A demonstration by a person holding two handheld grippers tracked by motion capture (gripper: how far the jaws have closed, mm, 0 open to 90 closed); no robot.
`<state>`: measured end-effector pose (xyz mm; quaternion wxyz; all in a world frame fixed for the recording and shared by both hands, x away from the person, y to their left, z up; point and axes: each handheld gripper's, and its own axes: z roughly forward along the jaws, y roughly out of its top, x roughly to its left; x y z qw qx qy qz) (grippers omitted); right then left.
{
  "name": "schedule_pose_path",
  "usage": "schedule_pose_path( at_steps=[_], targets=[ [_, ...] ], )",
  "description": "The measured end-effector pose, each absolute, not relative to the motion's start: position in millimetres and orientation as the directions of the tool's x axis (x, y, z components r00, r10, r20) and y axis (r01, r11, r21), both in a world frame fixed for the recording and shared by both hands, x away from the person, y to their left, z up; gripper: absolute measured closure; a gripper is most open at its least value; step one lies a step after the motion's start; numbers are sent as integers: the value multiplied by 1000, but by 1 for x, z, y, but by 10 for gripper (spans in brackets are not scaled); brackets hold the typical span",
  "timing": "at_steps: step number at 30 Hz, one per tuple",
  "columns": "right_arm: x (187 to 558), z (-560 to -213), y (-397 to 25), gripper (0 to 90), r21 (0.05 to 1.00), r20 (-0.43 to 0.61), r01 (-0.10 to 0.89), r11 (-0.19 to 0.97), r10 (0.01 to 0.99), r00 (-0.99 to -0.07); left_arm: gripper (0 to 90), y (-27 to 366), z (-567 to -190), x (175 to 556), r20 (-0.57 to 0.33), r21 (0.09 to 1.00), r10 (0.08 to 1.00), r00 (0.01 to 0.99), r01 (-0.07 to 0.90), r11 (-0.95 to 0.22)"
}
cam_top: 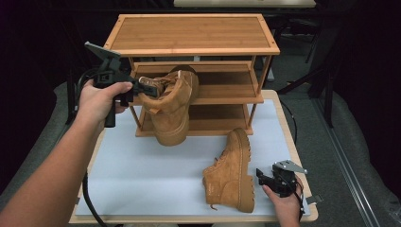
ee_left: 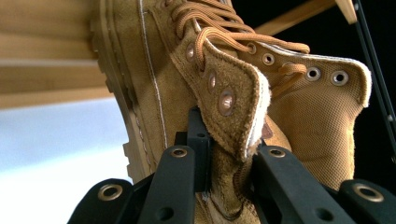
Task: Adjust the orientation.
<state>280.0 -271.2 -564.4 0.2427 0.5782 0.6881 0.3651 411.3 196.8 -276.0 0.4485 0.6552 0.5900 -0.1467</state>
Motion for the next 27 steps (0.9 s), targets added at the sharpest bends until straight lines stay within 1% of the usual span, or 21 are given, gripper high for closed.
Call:
schedule_pose_path(
  at_steps=[4,8,15,25,26,27],
  targets=[
    [280,-564,-272,300,785,89,616,64,973,-215,813,191,-280,421,-714,446,656,244,881,157],
    [280,-564,-272,300,783,90,618,66,972,-218,811,187,-282,430,-695,462,684,222,867,188],
    [280,-564,-273,300,785,97,617,60,971,-218,810,186,-288,440,-653,510,727,213,833,213],
    [280,-564,-271,299,786,94,615,67,970,-225,805,190,-298,451,-634,531,751,183,809,252],
    [280,-564,-271,299,786,94,615,67,970,-226,805,190,-300,452,-622,548,758,197,801,242],
    [280,-564,-271,299,786,97,616,63,970,-223,804,189,-300,452,-602,557,776,187,795,241]
  ],
)
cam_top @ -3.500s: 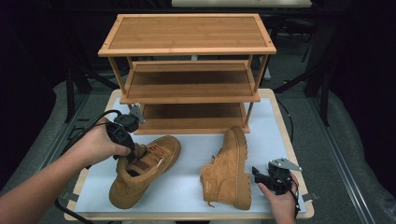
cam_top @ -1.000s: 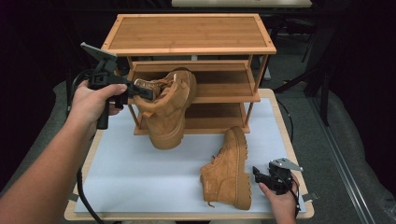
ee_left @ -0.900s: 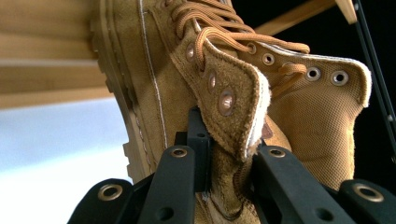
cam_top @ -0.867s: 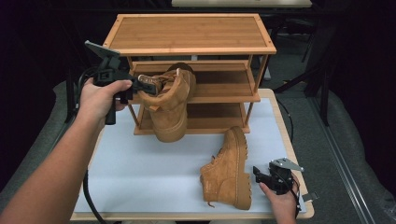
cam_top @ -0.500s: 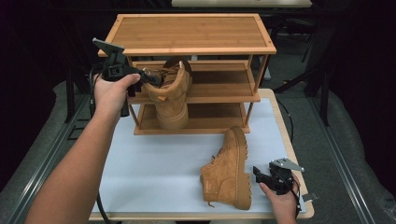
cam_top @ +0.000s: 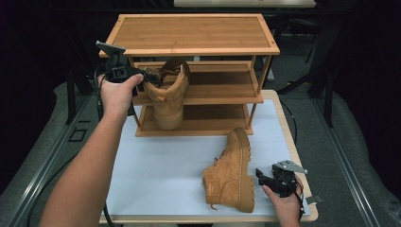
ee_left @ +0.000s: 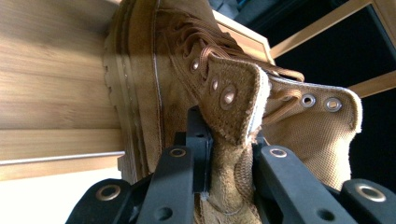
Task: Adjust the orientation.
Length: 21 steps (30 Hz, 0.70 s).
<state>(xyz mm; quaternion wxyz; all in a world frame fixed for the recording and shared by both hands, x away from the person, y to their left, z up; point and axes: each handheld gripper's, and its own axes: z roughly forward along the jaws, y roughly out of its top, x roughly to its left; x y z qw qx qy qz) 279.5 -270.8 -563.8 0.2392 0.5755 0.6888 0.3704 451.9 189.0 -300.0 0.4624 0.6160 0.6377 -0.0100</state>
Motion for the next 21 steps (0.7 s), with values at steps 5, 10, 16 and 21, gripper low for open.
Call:
schedule_pose_path(
  at_steps=[5,10,16,21],
  targets=[
    [279,-563,-271,299,786,101,616,62,969,-225,789,191,-304,451,-609,570,770,190,780,259],
    [279,-563,-269,299,785,93,616,71,969,-229,715,191,-304,450,-621,566,759,195,782,262],
    [280,-564,-268,300,786,95,615,70,968,-232,629,192,-305,450,-637,563,743,205,782,267],
    [280,-565,-268,299,783,90,618,76,968,-233,534,192,-301,445,-651,576,725,225,768,280]
  ],
)
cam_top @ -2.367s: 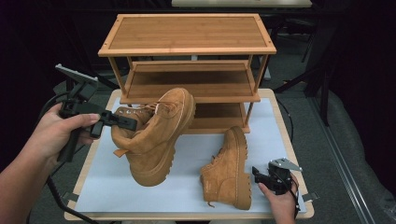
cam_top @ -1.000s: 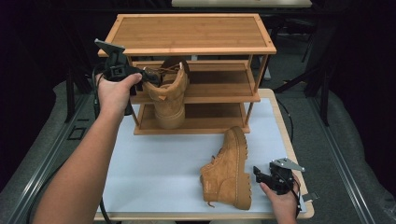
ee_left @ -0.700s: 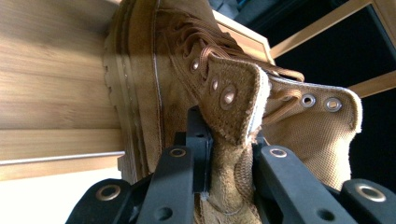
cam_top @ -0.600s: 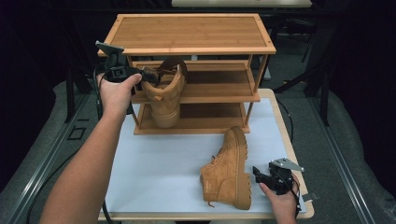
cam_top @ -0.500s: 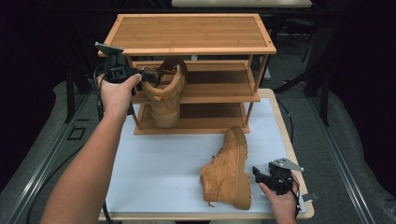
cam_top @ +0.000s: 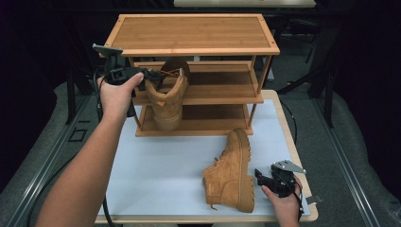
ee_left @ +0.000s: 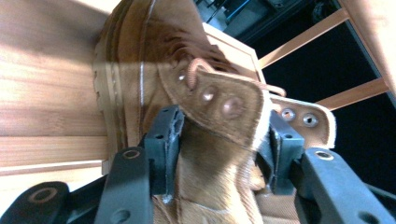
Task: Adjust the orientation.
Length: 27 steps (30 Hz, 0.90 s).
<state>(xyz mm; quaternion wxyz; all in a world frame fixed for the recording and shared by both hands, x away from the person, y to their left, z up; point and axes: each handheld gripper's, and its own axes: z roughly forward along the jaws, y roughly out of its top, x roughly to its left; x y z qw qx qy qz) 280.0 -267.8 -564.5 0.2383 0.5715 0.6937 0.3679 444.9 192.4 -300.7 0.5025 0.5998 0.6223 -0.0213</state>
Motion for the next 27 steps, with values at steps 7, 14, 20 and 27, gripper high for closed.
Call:
schedule_pose_path(
  at_steps=[7,14,20,27],
  targets=[
    [280,-564,-268,300,782,86,619,78,969,-231,504,198,-291,431,-612,596,752,242,767,238],
    [279,-562,-269,300,786,91,614,71,969,-229,502,221,-277,406,-614,615,730,299,762,206],
    [276,-555,-268,305,794,75,603,77,972,-223,523,246,-280,376,-584,648,722,370,748,141],
    [274,-542,-271,336,795,62,602,75,977,-204,605,276,-323,349,-536,665,749,390,742,90]
  ],
)
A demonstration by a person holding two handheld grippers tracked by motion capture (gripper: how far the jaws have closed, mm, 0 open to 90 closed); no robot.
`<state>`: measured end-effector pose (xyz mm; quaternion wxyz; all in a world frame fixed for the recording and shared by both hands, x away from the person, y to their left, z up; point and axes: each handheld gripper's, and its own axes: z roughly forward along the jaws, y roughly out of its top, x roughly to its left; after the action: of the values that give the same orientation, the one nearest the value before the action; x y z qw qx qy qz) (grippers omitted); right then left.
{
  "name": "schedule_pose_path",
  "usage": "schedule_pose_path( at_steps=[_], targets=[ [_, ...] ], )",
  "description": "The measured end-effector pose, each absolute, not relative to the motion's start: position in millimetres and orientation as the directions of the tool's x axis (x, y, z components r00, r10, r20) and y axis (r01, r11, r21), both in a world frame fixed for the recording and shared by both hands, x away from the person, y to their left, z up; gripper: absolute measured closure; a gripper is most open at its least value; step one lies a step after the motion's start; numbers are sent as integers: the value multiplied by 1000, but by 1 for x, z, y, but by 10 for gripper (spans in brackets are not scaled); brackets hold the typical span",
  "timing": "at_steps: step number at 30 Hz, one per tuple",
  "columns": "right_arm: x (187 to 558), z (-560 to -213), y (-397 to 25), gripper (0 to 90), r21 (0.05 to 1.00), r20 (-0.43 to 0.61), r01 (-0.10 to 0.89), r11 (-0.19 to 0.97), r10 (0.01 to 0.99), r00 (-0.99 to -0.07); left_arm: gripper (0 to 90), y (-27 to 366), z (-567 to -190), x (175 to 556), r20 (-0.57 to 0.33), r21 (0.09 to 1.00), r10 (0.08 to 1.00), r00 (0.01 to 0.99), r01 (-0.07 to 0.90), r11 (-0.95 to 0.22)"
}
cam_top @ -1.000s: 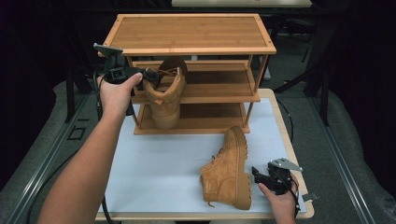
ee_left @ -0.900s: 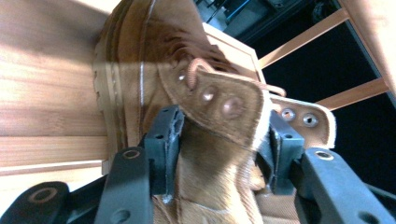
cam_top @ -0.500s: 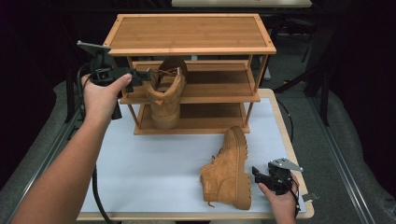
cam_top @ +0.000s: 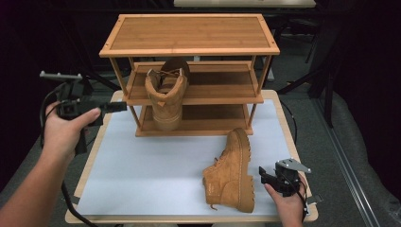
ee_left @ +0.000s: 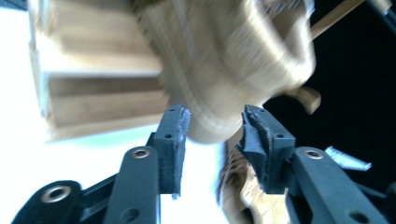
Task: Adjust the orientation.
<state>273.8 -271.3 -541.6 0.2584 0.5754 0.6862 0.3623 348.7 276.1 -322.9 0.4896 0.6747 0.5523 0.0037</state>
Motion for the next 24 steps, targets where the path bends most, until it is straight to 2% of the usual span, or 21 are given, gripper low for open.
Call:
schedule_pose_path(
  at_steps=[2,5,6,7,8,14,22,24],
  targets=[
    [272,-534,-272,359,791,55,608,67,982,-180,634,281,-339,345,-504,667,770,391,743,59],
    [270,-523,-272,458,784,52,616,80,980,-194,669,287,-374,340,-467,668,799,380,743,37],
    [269,-518,-271,513,778,54,621,92,976,-213,686,288,-384,339,-459,672,802,382,740,32],
    [268,-515,-269,562,777,27,622,102,981,-194,687,289,-400,337,-445,673,812,377,740,26],
    [267,-511,-269,613,774,47,621,121,968,-247,689,290,-413,336,-422,678,824,379,735,9],
    [260,-493,-257,884,768,-5,607,204,950,-313,689,288,-481,330,-291,696,891,348,716,-52],
    [264,-472,-227,900,765,-10,576,288,899,-437,635,290,-528,328,-273,726,904,328,687,-31],
    [267,-470,-221,900,756,-10,580,302,892,-452,607,290,-535,328,-234,727,915,330,684,-61]
  ],
)
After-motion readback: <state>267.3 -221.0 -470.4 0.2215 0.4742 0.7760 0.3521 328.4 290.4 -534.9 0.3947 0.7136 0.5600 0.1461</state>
